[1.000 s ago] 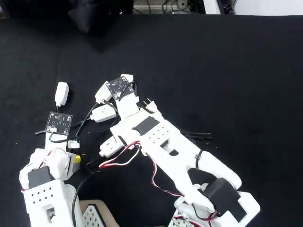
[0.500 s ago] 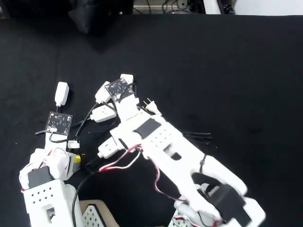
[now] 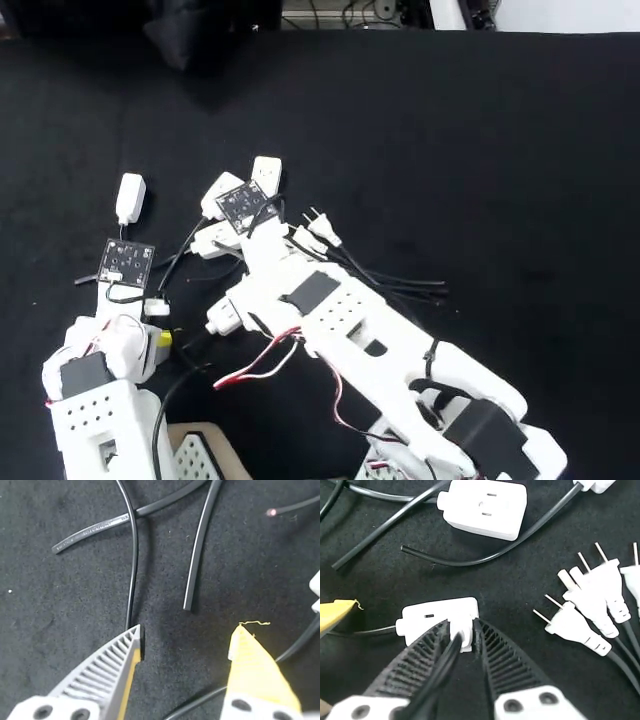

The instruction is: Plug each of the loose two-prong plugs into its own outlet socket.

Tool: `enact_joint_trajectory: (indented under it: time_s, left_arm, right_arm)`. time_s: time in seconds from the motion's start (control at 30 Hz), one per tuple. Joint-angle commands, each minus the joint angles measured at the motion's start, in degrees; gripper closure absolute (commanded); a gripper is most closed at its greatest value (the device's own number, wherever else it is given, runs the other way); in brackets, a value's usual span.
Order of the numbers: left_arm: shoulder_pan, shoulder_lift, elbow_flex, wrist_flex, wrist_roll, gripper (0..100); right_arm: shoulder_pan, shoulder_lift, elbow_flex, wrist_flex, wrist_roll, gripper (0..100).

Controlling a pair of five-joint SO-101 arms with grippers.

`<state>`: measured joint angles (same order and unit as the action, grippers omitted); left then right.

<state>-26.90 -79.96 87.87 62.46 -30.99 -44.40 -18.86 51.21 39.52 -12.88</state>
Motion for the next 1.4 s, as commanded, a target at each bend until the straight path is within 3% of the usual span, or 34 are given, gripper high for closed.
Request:
enact_joint_trajectory:
  time_s: [0.0, 0.37, 1.37]
  left_arm:
    - [0.75, 0.0, -0.57, -2.46, -0.44, 72]
    - [0.75, 0.0, -0.48, -2.46, -0.44, 72]
    - [0.75, 0.0, -0.4, -2.55, -0.44, 72]
  right_arm:
    - [-0.79, 0.84, -1.1, -0.62, -0.53, 98.6]
    - [-0.79, 0.92, 2.07, -6.59, -0.09, 98.5]
    - [-4.48, 0.66, 12.88, -3.25, 3.08, 98.6]
